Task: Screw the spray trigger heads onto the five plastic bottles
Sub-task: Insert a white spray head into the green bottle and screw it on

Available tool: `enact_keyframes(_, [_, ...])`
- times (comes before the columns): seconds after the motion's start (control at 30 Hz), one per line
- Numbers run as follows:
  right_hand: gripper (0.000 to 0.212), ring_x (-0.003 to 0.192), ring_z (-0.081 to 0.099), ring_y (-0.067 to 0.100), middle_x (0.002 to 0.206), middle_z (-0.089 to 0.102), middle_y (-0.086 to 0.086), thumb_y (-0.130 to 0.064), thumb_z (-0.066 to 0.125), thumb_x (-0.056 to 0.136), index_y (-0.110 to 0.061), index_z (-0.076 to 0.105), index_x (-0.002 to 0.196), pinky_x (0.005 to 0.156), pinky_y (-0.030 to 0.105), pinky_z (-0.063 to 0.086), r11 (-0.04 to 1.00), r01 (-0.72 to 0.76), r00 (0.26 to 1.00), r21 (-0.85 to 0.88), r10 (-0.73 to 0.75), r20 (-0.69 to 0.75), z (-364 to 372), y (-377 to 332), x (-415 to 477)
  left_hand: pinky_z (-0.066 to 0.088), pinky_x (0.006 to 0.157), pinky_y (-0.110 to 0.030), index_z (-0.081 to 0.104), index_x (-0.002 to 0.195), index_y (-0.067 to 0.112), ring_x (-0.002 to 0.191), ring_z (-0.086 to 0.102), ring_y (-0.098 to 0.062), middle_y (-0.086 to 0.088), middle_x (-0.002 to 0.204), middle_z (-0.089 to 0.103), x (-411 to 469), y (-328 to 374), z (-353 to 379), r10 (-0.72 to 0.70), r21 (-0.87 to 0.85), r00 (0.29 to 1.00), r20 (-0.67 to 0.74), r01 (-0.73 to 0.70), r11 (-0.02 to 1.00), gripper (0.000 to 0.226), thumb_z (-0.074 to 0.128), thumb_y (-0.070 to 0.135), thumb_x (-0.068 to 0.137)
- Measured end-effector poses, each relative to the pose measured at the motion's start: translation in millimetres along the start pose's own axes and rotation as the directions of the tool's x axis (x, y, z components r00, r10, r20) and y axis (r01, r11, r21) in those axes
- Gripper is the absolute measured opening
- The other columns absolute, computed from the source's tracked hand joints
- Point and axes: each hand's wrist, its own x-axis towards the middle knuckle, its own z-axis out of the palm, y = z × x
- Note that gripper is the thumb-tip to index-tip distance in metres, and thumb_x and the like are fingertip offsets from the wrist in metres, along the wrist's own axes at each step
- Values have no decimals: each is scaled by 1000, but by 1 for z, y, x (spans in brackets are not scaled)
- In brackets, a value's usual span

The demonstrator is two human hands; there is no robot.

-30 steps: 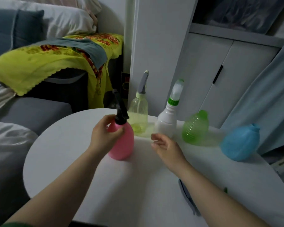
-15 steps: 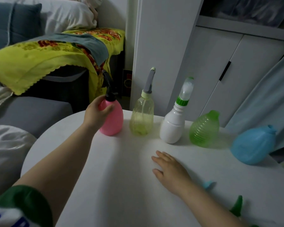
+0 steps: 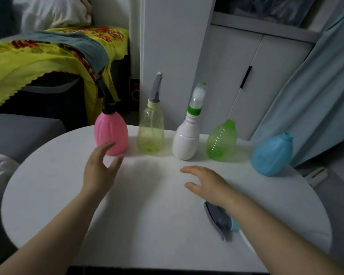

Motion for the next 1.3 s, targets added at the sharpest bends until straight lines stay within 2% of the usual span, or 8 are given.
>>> enact_keyframes(0.2, [33,95,51,6,117,61,-4,-19,64,78,-23,59,111,85,18,37,983,-181,983,1,181,28,-61,28,-49,32,92,-21,61,107,11,113,53,-22,-10,123,58,-47,26,47,168,-52,938,302,-160,986,31,65,12,77])
enact_keyframes(0.37, [39,108,49,6,122,55,-7,-24,63,76,-32,55,114,86,19,36,941,-251,941,-227,292,172,-82,41,-86,27,105,-24,54,117,17,123,45,-17,-1,134,50,-66,24,72,261,118,794,549,-383,916,38,57,30,81])
enact_keyframes(0.53, [56,122,37,12,133,44,-7,-27,65,73,-29,44,125,104,27,32,908,-115,922,-402,248,298,-74,39,-103,25,104,-23,55,117,18,124,44,-16,0,135,49,-66,23,74,269,187,786,557,-435,881,37,54,33,83])
enact_keyframes(0.63, [47,114,36,14,121,42,-5,-31,65,71,-26,44,113,90,25,33,887,-71,957,-456,190,220,-70,37,-113,26,103,-24,56,115,17,123,45,-17,-1,134,50,-67,24,74,273,192,790,548,-437,879,36,56,31,82])
enact_keyframes(0.73, [36,101,39,15,103,40,-5,-36,64,69,-28,39,93,75,26,29,876,-103,966,-472,202,164,-68,38,-129,26,103,-25,57,115,15,123,45,-19,-3,133,51,-67,25,74,269,197,797,541,-431,881,36,57,29,82])
enact_keyframes(0.9, [45,112,43,21,121,49,0,-47,53,76,-21,43,112,85,32,32,766,-217,949,-605,310,53,-43,44,-146,27,104,-27,57,114,14,124,45,-19,-4,132,52,-67,27,73,258,195,797,546,-420,886,35,58,28,81])
enact_keyframes(1.1, [61,115,43,21,126,47,-1,-49,60,71,-24,39,123,86,30,38,787,-313,911,-531,407,66,-29,51,-148,27,105,-29,57,114,14,125,44,-19,-4,133,51,-68,28,73,243,198,794,556,-411,890,35,58,28,82])
enact_keyframes(1.3, [47,109,48,22,122,48,1,-32,59,72,-24,44,116,79,29,39,804,-308,922,-509,385,49,-38,54,-145,28,105,-29,57,114,14,124,45,-20,-5,132,52,-68,28,72,244,199,794,557,-413,889,35,58,28,82])
